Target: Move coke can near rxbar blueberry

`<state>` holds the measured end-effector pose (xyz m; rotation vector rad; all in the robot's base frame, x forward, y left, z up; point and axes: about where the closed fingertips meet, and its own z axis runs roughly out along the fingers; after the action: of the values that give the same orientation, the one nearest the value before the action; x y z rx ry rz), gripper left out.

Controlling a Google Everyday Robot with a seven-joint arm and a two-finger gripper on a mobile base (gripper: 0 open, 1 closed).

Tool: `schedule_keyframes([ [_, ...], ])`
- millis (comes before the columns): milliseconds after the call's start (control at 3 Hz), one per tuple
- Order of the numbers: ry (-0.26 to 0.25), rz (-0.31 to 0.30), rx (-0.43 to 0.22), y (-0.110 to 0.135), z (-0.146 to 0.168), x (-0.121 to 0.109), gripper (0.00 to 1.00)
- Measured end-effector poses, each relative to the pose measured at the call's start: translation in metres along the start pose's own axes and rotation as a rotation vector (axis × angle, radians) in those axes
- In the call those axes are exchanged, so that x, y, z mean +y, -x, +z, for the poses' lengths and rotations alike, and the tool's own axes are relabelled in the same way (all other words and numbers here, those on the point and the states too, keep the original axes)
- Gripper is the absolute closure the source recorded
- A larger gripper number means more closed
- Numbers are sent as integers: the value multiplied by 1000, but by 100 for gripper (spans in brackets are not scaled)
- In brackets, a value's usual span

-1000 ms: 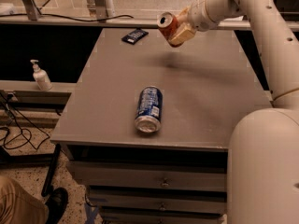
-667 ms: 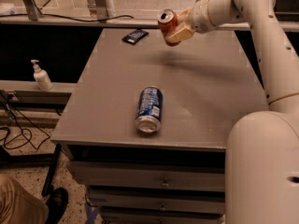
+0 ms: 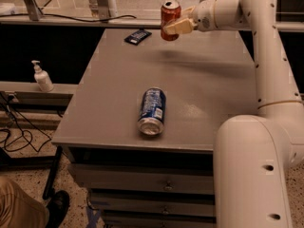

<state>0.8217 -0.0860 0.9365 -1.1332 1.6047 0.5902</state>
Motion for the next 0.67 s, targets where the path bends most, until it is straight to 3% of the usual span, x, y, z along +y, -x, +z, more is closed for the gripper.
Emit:
schedule_keyframes([
  [333, 25, 151, -1, 14, -4, 8, 100],
  [667, 70, 209, 40, 23, -5, 24, 100],
])
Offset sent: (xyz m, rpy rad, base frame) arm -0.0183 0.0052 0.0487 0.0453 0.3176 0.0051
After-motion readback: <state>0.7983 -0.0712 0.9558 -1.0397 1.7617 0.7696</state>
